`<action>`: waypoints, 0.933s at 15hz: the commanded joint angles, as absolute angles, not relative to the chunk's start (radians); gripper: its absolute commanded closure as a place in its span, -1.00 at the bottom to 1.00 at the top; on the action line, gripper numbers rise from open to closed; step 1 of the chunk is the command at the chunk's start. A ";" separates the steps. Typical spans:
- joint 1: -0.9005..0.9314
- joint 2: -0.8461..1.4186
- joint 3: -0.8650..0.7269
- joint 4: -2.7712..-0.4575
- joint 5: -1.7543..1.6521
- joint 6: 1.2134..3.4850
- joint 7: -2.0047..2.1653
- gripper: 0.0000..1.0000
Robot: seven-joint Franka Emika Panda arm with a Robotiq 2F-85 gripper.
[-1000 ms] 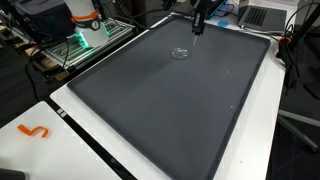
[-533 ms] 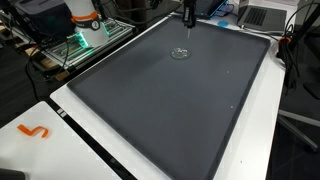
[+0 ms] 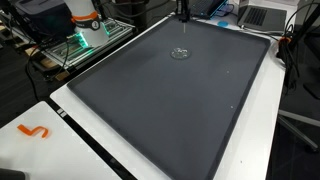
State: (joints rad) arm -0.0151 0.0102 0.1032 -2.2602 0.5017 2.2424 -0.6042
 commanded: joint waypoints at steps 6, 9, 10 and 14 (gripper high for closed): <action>0.047 -0.102 0.086 -2.387 0.517 2.394 -0.631 0.93; 0.066 -0.119 0.085 -2.403 0.506 2.421 -0.614 0.93; 0.072 -0.125 0.086 -2.408 0.499 2.428 -0.610 0.93; 0.090 -0.138 0.089 -2.412 0.468 2.436 -0.576 0.93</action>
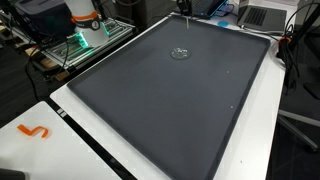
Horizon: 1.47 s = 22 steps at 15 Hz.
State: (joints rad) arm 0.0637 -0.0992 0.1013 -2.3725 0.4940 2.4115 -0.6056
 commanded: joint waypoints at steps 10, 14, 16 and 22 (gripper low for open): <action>0.122 -0.147 0.100 -2.408 0.360 2.431 -0.449 0.93; 0.131 -0.144 0.109 -2.394 0.291 2.414 -0.359 0.93; 0.133 -0.140 0.116 -2.383 0.247 2.400 -0.303 0.93; 0.143 -0.132 0.149 -2.336 0.103 2.344 -0.129 0.93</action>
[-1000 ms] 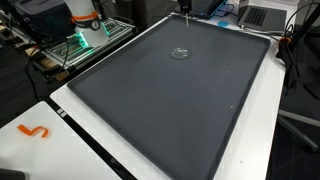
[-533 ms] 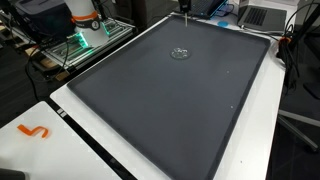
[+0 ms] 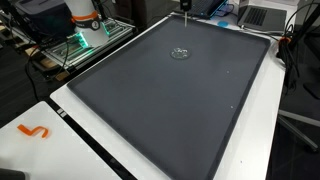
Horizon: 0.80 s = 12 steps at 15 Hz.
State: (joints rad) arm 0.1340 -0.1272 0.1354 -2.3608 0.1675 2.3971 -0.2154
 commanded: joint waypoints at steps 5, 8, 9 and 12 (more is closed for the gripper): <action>0.153 -0.125 0.176 -2.272 0.023 2.250 -0.021 0.93; 0.157 -0.122 0.191 -2.229 -0.026 2.181 0.036 0.93; 0.159 -0.121 0.195 -2.214 -0.032 2.159 0.046 0.93; 0.166 -0.114 0.204 -2.171 -0.046 2.107 0.065 0.93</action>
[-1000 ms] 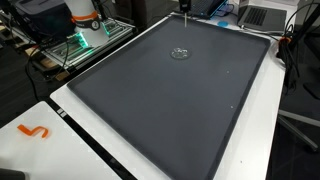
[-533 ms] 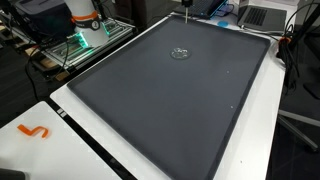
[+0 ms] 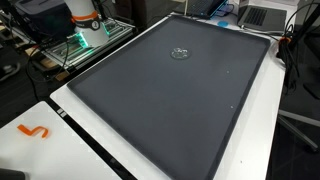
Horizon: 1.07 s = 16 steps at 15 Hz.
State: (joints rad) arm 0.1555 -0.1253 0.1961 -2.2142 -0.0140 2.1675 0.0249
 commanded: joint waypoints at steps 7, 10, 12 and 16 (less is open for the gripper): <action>0.177 -0.119 0.206 -2.122 -0.028 2.072 0.040 0.74; 0.178 -0.116 0.209 -2.109 -0.032 2.066 0.040 0.74; 0.178 -0.113 0.208 -2.109 -0.032 2.067 0.039 0.74; 0.178 -0.111 0.208 -2.107 -0.033 2.066 0.039 0.74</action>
State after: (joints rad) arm 0.1716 -0.1115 0.2142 -2.1086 -0.0317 2.0683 0.0383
